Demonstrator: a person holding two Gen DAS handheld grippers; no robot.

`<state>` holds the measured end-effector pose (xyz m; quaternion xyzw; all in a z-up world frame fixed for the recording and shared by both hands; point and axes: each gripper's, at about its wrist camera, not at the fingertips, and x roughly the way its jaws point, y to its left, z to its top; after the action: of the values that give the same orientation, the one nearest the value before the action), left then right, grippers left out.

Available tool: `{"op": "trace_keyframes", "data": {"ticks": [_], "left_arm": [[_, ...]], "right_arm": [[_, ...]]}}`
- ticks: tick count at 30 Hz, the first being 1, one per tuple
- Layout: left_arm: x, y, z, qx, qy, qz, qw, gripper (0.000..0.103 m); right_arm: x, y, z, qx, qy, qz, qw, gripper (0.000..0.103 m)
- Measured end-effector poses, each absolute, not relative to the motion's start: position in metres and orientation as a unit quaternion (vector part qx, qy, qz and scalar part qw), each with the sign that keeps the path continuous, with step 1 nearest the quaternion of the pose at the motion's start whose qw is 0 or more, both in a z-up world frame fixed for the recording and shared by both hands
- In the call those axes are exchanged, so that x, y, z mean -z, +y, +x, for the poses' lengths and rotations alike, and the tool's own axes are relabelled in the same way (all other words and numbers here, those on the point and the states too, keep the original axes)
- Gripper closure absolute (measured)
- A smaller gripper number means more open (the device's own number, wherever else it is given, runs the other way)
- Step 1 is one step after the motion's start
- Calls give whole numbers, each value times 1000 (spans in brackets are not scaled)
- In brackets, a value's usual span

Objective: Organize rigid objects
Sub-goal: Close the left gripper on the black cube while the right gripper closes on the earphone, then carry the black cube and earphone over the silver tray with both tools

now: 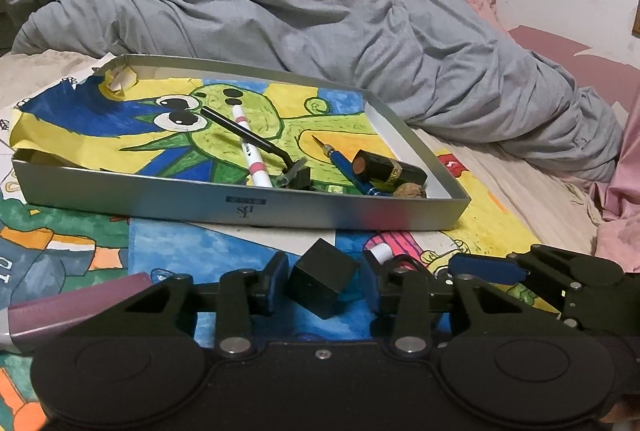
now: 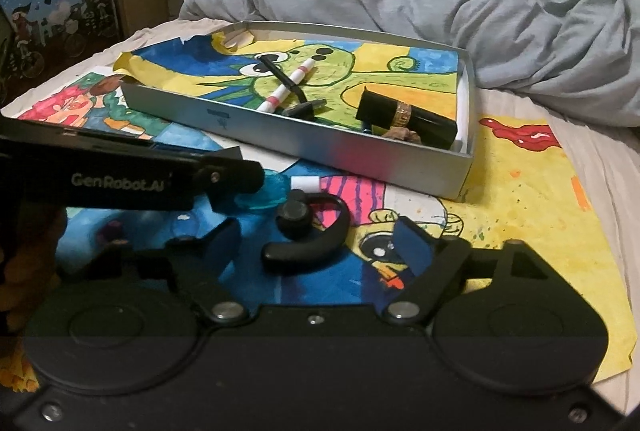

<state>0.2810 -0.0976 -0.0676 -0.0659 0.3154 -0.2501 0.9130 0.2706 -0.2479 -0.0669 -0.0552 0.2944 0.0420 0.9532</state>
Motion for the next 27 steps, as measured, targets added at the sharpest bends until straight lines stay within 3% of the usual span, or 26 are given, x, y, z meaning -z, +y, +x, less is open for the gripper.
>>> {"op": "trace_keyframes", "data": {"ticks": [5,19,27], "left_arm": [[67,-99,279,248,314,-60,915,63],[37,-97,260,224,293,-34,929,64],[10,-93,245,207,267,-30,941,64]], "right_arm": [[67,-244,270,-55,293,-69,952,69],[54,-239,254,-51,269,-89,958,72],[17,-255,229,-25,196,-63,978,72]]}}
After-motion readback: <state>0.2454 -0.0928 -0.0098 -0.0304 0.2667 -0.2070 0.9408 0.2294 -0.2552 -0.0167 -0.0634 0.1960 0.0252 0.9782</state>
